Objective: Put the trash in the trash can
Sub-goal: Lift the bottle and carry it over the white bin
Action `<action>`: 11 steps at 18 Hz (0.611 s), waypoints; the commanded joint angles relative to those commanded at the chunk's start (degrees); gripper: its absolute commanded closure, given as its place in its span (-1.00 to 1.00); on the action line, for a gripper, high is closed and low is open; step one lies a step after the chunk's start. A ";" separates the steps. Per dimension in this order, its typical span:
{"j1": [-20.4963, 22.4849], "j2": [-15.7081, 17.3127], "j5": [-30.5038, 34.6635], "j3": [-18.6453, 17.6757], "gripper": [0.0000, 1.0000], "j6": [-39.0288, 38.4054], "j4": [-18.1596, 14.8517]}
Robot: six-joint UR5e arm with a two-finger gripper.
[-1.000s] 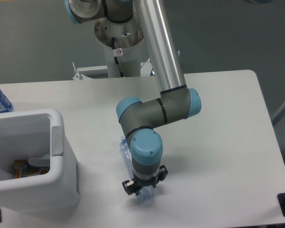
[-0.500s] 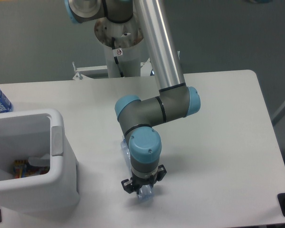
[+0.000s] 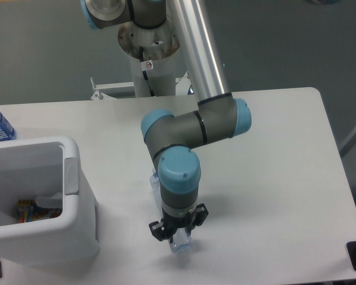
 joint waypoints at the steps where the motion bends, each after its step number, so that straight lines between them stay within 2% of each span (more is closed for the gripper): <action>1: 0.53 0.79 -2.28 1.23 -0.03 -0.18 0.17; 3: 1.32 2.46 -6.86 2.90 -0.03 -1.49 1.14; 5: 1.93 4.04 -12.12 5.27 -0.03 -3.68 3.85; 8: 1.94 5.36 -14.87 8.70 -0.03 -5.98 6.06; 11: 1.85 7.73 -16.54 9.59 -0.03 -5.98 8.43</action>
